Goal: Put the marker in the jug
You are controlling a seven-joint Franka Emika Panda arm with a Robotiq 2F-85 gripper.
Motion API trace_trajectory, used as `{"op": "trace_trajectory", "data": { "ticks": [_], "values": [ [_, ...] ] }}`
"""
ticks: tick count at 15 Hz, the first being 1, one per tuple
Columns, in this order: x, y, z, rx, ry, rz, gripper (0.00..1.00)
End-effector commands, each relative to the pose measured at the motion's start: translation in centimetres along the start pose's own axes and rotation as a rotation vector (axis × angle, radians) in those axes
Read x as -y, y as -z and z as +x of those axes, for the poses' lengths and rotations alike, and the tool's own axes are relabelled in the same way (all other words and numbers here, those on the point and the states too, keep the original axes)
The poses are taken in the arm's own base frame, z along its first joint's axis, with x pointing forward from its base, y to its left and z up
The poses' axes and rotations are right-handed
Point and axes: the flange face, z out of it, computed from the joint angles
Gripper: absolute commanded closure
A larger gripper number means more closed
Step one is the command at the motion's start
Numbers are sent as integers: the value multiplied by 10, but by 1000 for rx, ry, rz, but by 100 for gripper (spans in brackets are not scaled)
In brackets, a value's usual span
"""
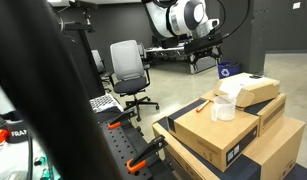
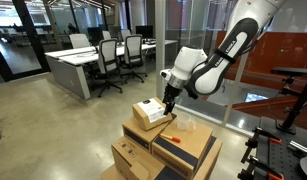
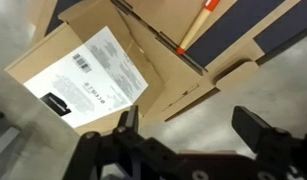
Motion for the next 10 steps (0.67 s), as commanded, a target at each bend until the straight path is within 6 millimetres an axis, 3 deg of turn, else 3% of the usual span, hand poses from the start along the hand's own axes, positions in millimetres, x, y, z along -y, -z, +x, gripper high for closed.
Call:
{"op": "trace_trajectory", "data": {
  "ticks": [1,6,10],
  "values": [
    [-6,-1,1,29,19,51,0],
    [-23,-1,-2,62,-3,55,0],
    [-22,-6,0,107,25,137,0]
  ]
}}
